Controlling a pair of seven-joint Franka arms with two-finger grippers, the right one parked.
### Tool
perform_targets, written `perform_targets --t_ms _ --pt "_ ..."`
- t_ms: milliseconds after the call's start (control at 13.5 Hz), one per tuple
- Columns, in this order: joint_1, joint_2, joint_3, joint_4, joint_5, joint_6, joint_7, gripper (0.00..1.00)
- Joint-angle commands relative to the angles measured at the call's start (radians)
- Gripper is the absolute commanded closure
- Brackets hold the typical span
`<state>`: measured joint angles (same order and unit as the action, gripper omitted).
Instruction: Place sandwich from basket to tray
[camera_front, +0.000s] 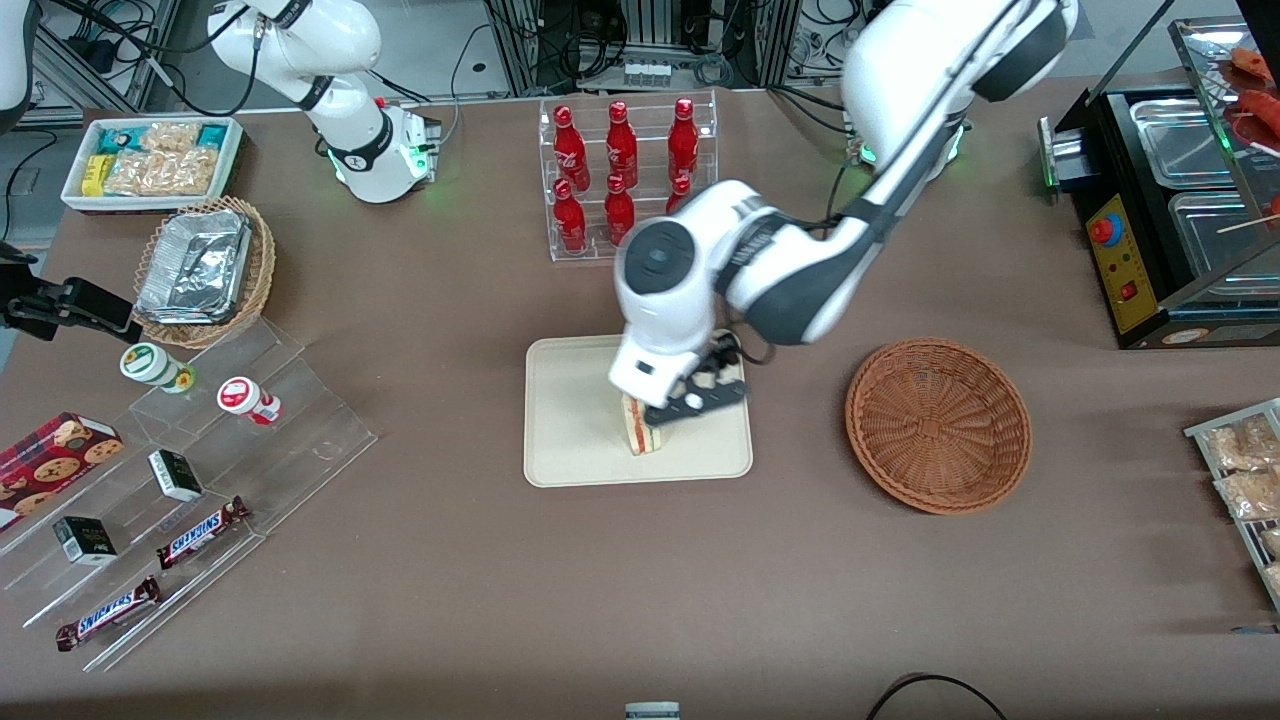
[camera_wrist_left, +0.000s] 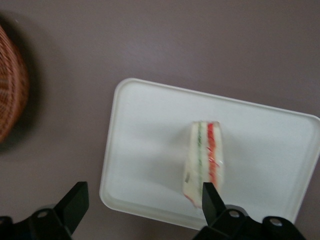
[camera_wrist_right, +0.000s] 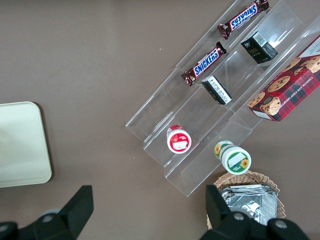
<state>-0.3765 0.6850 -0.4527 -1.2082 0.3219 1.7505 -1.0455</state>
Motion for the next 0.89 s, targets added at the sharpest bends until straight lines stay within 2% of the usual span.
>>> perform_targets --t_ms 0,296,593,667,815 --pt "0.146 -0.146 -0.017 -0.160 -0.062 -0.002 0.195 0.00" --pt "0.284 -0.272 -0.017 -0.281 -0.118 -0.011 0.430 0.00" --pt "0.399 -0.355 -0.011 -0.315 -0.176 -0.078 0.602 0.00" --pt "0.409 -0.399 0.014 -0.347 -0.199 -0.089 0.687 0.00" --pt "0.375 -0.461 0.144 -0.360 -0.283 -0.155 0.847 0.00"
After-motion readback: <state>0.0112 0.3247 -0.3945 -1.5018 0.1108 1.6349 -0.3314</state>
